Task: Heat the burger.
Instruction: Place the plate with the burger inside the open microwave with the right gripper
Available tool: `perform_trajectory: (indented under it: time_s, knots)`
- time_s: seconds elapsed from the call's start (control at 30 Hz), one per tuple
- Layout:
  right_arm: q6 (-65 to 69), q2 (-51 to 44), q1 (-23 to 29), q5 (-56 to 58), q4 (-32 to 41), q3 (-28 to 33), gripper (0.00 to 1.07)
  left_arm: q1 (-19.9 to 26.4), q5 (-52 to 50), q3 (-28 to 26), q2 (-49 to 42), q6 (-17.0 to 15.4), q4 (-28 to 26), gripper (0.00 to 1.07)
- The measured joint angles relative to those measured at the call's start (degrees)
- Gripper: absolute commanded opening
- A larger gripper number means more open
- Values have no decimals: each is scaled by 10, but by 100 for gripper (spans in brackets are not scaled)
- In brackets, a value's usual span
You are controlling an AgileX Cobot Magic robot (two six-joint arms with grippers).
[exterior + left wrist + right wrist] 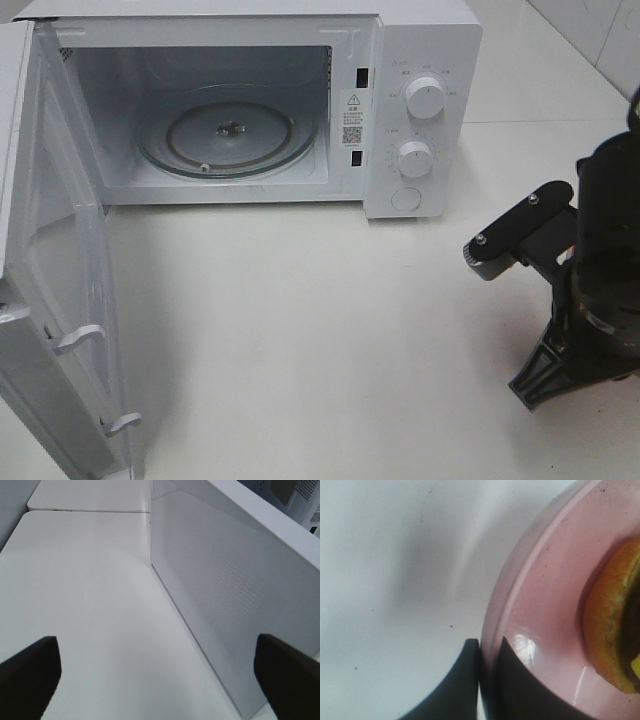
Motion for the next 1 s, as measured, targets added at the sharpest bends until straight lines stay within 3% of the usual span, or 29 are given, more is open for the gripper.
perform_trajectory:
  time_s: [0.4,1.0]
  knots:
    - [13,-64,110,48,12,54,0,0,0,0,0,0,0,98]
    - [32,-80,301,77,5,58,0,0,0,0,0,0,0,98]
